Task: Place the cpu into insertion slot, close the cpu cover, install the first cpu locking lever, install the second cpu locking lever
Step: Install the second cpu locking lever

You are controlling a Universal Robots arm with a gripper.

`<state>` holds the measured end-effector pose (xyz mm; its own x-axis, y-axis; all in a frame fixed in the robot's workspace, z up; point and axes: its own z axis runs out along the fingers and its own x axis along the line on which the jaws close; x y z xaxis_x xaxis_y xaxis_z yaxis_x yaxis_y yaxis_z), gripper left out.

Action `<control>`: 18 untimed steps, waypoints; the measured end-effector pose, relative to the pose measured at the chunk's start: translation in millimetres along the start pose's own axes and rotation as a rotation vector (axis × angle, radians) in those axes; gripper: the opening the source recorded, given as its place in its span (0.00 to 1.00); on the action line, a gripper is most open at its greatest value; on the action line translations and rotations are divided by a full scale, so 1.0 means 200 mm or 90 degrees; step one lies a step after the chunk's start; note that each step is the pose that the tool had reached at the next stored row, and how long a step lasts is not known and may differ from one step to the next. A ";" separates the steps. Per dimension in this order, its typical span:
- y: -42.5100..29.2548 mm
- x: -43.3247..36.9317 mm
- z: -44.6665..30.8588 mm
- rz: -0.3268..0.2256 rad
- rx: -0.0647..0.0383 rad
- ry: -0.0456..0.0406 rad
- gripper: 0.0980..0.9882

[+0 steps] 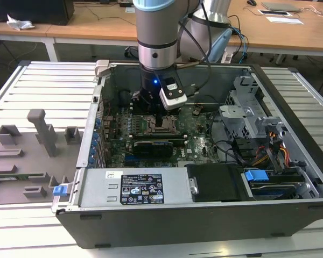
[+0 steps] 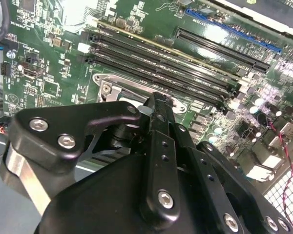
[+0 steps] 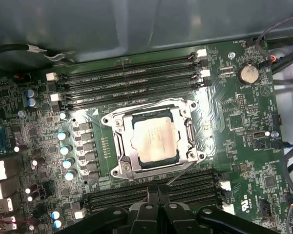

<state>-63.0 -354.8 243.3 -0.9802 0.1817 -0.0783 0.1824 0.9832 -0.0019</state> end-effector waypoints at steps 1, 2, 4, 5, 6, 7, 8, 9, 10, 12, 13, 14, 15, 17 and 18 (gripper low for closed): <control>-0.002 0.003 0.003 0.000 0.000 0.0000 0.01; -0.004 0.006 0.006 0.000 0.000 0.0000 0.01; -0.010 0.014 0.013 0.000 0.000 0.0000 0.01; -0.017 0.022 0.019 0.000 -0.002 0.0003 0.01; -0.024 0.024 0.023 0.000 -0.004 0.0005 0.01; -0.033 0.025 0.026 0.000 -0.006 0.0009 0.01; -0.041 0.029 0.030 0.001 -0.009 0.0014 0.01; -0.048 0.034 0.037 0.001 -0.012 0.0019 0.01; -0.054 0.040 0.047 0.001 -0.015 0.0024 0.01; -0.058 0.049 0.055 0.000 -0.019 0.0031 0.01; -0.059 0.056 0.066 -0.006 -0.022 0.0035 0.01; -0.060 0.060 0.070 -0.009 -0.023 0.0039 0.01; -0.061 0.064 0.075 -0.013 -0.025 0.0042 0.01; -0.062 0.069 0.086 -0.022 -0.030 0.0048 0.01; -0.062 0.071 0.090 -0.026 -0.031 0.0047 0.01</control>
<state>-77.8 -364.7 224.3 -0.9874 0.1408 -0.0718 0.1378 0.9895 0.0443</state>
